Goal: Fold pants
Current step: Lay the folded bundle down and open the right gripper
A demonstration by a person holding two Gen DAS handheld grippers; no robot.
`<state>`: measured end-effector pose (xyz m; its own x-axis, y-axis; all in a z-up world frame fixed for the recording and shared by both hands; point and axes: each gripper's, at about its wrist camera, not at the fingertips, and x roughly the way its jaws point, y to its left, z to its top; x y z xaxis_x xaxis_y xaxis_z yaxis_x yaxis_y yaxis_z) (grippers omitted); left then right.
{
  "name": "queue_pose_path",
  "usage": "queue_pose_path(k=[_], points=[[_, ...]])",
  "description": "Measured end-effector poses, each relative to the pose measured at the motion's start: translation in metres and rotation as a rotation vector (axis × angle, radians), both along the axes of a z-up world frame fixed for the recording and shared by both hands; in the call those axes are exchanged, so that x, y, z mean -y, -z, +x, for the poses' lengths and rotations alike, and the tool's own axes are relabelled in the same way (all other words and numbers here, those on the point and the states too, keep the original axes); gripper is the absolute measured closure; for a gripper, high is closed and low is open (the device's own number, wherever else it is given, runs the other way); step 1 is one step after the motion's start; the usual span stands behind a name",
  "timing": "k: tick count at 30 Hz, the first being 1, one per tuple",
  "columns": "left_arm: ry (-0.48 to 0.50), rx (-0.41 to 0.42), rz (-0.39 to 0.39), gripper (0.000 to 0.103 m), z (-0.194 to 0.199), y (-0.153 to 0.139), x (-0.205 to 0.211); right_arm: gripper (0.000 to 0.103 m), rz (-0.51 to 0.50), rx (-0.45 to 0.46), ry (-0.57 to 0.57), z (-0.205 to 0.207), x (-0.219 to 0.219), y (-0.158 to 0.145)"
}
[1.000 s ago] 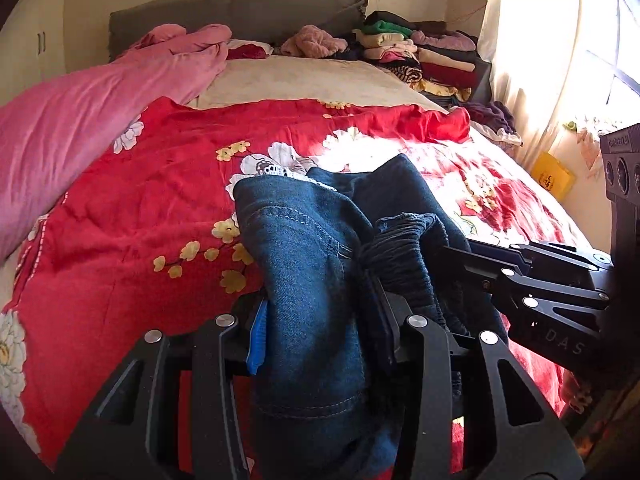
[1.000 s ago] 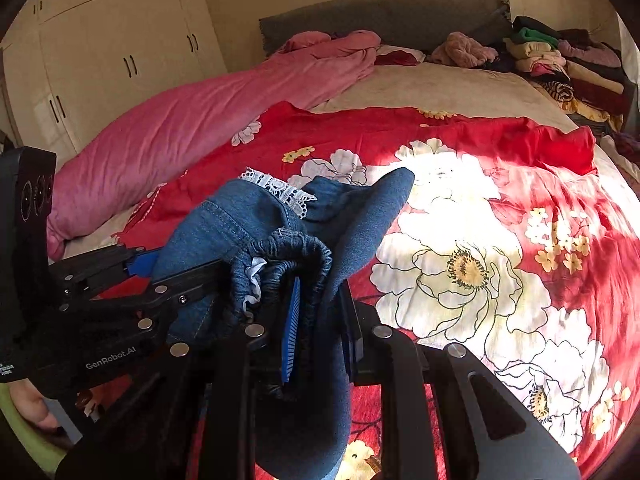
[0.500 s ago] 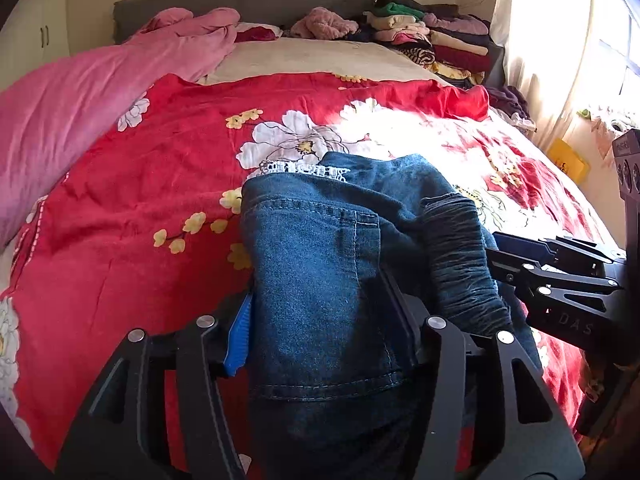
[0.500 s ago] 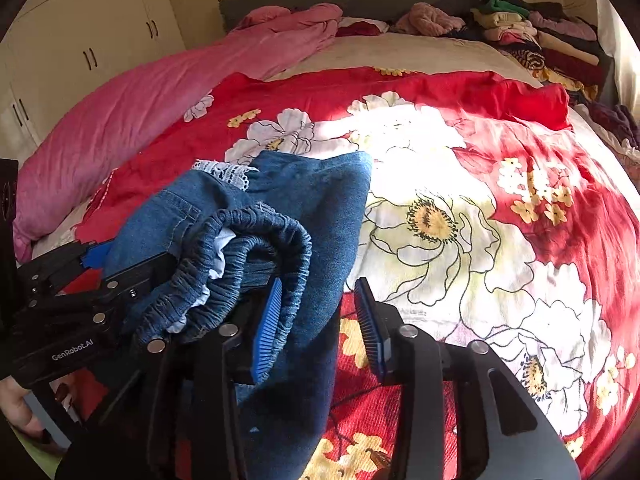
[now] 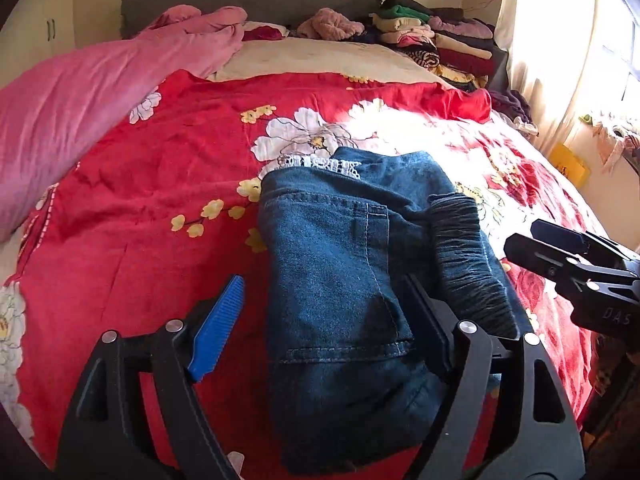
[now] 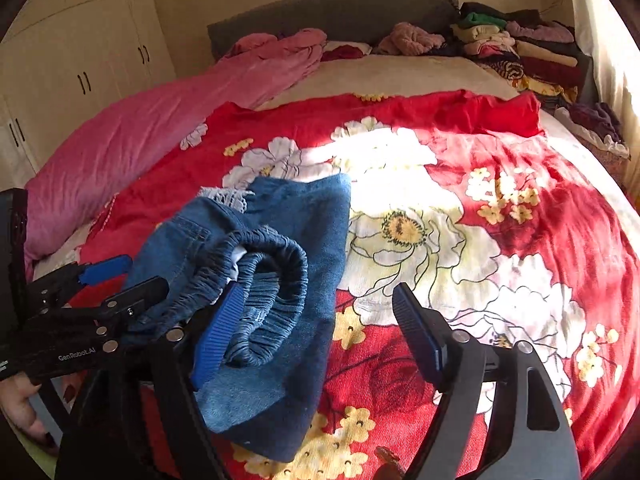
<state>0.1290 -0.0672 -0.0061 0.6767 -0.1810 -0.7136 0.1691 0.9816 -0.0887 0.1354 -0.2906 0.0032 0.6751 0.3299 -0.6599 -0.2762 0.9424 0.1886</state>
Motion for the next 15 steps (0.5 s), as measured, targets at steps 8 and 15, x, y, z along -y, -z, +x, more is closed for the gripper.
queue_pose_path(k=[8, 15], points=[[-0.009, 0.071, 0.006, 0.01, -0.044, -0.037, -0.009, 0.005, 0.07, 0.133, 0.002, -0.054, 0.013, -0.044], [0.002, 0.086, 0.02, 0.01, -0.083, -0.038, -0.01, 0.005, 0.039, 0.181, 0.007, -0.098, 0.013, -0.052]])
